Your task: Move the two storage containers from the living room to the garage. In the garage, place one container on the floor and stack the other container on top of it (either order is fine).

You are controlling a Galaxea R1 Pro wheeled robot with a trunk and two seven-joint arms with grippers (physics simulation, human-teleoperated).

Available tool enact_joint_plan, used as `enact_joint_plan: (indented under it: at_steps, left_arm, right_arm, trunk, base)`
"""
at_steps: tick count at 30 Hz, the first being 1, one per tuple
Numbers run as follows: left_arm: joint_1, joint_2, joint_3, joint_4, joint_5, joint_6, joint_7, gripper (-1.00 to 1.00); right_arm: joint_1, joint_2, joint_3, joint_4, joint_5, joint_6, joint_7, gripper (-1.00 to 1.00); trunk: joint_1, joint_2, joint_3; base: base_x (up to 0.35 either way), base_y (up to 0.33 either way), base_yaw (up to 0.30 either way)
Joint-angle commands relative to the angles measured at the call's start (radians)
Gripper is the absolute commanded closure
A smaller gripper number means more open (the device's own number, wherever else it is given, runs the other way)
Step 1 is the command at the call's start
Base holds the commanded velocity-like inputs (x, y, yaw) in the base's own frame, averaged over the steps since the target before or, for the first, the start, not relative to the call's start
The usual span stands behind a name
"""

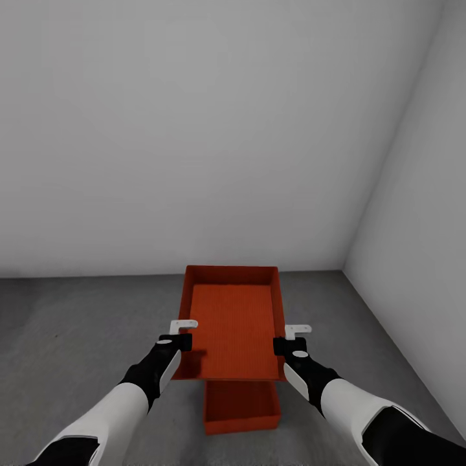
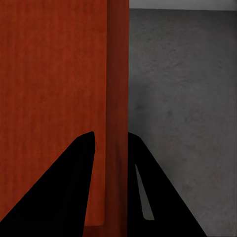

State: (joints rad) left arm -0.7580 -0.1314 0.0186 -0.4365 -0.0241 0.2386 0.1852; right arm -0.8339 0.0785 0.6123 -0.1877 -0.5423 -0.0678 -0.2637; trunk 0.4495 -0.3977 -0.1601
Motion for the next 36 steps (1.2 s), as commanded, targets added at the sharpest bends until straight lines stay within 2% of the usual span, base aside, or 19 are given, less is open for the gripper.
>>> enact_joint_plan:
  at_steps: [1,36]
  left_arm:
    - [0.0,0.045,-0.005,0.012,-0.006,0.007,0.007,1.0]
    - [0.0,0.044,-0.005,0.012,-0.006,0.007,0.007,1.0]
  right_arm:
    - [-0.002,0.0,-0.012,-0.003,0.006,-0.027,0.0,1.0]
    - [-0.002,0.0,-0.012,-0.003,0.006,-0.028,0.0,1.0]
  trunk:
    - [0.001,-0.002,-0.004]
    - [0.001,-0.002,-0.06]
  base:
    - [0.0,0.0,0.0]
    - [0.0,0.0,0.0]
